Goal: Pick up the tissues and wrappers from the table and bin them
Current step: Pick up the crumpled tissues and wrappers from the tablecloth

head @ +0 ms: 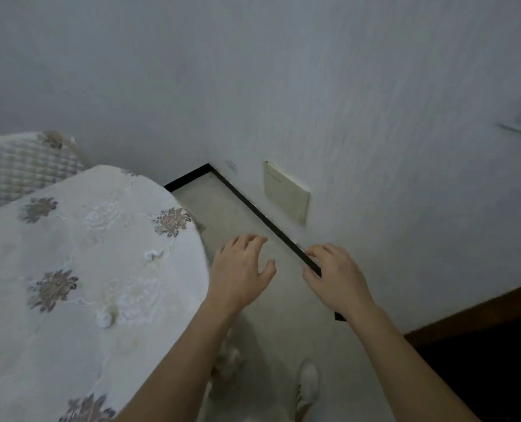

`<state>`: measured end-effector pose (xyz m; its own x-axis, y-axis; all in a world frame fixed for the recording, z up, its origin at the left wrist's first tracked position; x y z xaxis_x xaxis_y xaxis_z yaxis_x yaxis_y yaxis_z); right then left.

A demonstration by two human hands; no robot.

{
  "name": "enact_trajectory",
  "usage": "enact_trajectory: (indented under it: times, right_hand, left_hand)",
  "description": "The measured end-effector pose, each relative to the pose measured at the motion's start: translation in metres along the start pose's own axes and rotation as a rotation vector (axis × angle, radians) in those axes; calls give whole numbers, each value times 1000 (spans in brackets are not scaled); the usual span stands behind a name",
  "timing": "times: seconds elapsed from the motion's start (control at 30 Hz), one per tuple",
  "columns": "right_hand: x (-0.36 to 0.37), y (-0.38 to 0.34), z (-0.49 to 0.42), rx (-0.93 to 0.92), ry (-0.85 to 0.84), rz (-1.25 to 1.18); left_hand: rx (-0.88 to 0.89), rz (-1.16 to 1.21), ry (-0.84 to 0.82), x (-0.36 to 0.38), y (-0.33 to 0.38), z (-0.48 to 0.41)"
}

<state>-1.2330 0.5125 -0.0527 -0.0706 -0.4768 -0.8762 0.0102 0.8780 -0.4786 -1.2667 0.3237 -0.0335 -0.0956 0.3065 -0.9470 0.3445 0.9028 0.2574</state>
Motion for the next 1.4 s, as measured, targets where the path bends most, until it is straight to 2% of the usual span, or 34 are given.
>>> enact_trajectory:
  times: [0.17,0.33,0.6,0.83,1.17,1.4]
  right_hand:
    - [1,5,-96,-163,-93,15]
    - [31,-26,-163,-317,-205,-17]
    - [100,-152,-208,-656,-396,-66]
    - [147,-233,-221,-800,-512,-114]
    - [230,-273,-242,-1043,-685,-66]
    - [281,-295,-251,-1261,-857,140]
  left_hand:
    - [-154,-33,60,6,-13,-66]
    - [-359,-74,66,0,-58,-78]
    - [-762,-105,165,-30,-153,-22]
    - [-1031,-93,278,-48,-210,41]
    - [-1418,46,377,-23,-243,114]
    - [-1596,149,385,-1,-261,143]
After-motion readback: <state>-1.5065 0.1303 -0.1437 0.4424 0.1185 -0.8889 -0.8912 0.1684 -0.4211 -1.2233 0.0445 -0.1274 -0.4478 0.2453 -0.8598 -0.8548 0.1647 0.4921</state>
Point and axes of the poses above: each hand's wrist, its own z-axis away from the middle knuckle, its own x-axis out of the palm, y = z × x, the point moved 6 cm from there along -z, towards the middle knuckle, and after that the axes turned 1 degree about -z, right-handed, at the moved point
